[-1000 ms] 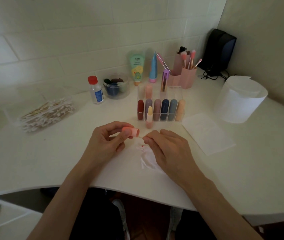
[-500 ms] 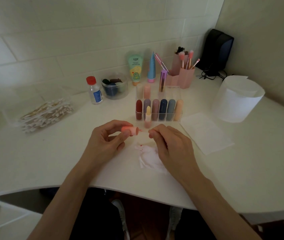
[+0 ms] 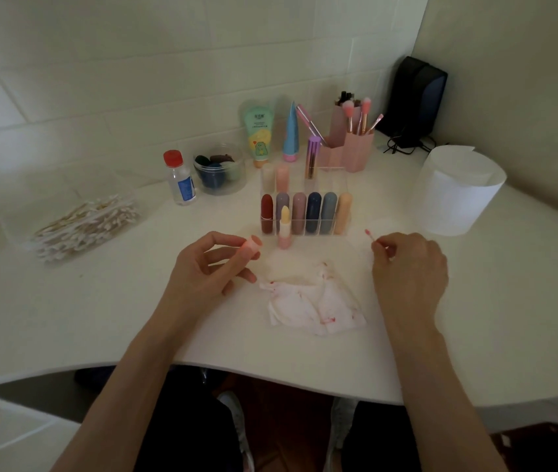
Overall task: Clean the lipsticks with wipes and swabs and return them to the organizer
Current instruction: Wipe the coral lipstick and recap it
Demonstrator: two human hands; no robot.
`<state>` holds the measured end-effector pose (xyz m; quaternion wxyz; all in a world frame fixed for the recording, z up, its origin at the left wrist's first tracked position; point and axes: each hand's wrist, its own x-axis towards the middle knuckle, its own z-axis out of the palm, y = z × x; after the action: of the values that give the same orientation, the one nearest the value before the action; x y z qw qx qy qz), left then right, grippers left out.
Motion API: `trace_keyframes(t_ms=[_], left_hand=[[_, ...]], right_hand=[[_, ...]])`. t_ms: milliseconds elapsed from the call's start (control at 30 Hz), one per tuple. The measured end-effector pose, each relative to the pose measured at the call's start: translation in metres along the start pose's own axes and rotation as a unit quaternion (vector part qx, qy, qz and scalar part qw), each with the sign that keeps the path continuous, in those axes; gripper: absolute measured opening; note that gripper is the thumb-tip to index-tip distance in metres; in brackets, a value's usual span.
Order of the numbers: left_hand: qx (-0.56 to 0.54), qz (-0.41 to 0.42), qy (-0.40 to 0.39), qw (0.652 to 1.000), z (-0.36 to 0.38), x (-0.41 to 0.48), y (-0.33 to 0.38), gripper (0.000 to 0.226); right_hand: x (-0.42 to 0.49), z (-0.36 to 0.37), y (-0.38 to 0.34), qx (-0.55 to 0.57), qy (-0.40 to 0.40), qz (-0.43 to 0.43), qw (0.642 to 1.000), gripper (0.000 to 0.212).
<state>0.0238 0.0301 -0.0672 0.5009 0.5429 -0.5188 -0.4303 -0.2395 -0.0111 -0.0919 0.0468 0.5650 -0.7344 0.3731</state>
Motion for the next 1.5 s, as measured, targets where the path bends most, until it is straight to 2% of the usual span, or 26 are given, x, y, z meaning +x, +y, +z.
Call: trace_keyframes(t_ms=[200,300,433,600,767,867,1033,1200,1333,1500], left_hand=[[0.011,0.010,-0.002,1.000,0.000,-0.001,0.001,0.023],[0.017,0.006,-0.006,1.000,0.001,-0.001,0.001,0.026],[0.007,0.008,-0.014,1.000,0.000,0.002,-0.001,0.024],[-0.029,0.006,-0.019,0.999,-0.003,0.003,0.000,0.026],[-0.036,0.003,-0.034,0.999,-0.002,0.009,0.001,0.023],[-0.044,0.011,-0.047,0.998,0.003,0.016,-0.002,0.019],[-0.086,-0.001,-0.089,0.992,0.016,0.023,-0.004,0.006],[-0.097,0.028,-0.049,0.994,0.021,0.025,-0.005,0.004],[-0.071,0.054,-0.014,0.996,0.018,0.026,-0.007,0.025],[-0.072,0.060,0.026,0.995,0.014,0.028,-0.011,0.019]], right_hand=[[-0.002,0.001,-0.001,0.000,-0.022,0.022,1.000,0.021],[0.002,-0.001,-0.010,0.063,-0.001,-0.022,0.998,0.020],[0.004,0.000,-0.029,0.124,-0.133,-0.078,0.980,0.015],[0.004,0.001,-0.059,0.180,-0.303,-0.047,0.935,0.031],[0.009,0.014,-0.078,0.169,-0.361,-0.035,0.917,0.041],[0.005,0.024,-0.083,0.148,-0.329,-0.049,0.931,0.032],[-0.003,0.030,-0.078,0.211,-0.266,-0.059,0.939,0.022],[-0.008,0.020,-0.072,0.300,-0.256,-0.089,0.914,0.021],[-0.012,0.019,-0.074,0.326,-0.250,-0.147,0.900,0.020],[-0.019,0.017,-0.078,0.342,-0.252,-0.181,0.887,0.020]])
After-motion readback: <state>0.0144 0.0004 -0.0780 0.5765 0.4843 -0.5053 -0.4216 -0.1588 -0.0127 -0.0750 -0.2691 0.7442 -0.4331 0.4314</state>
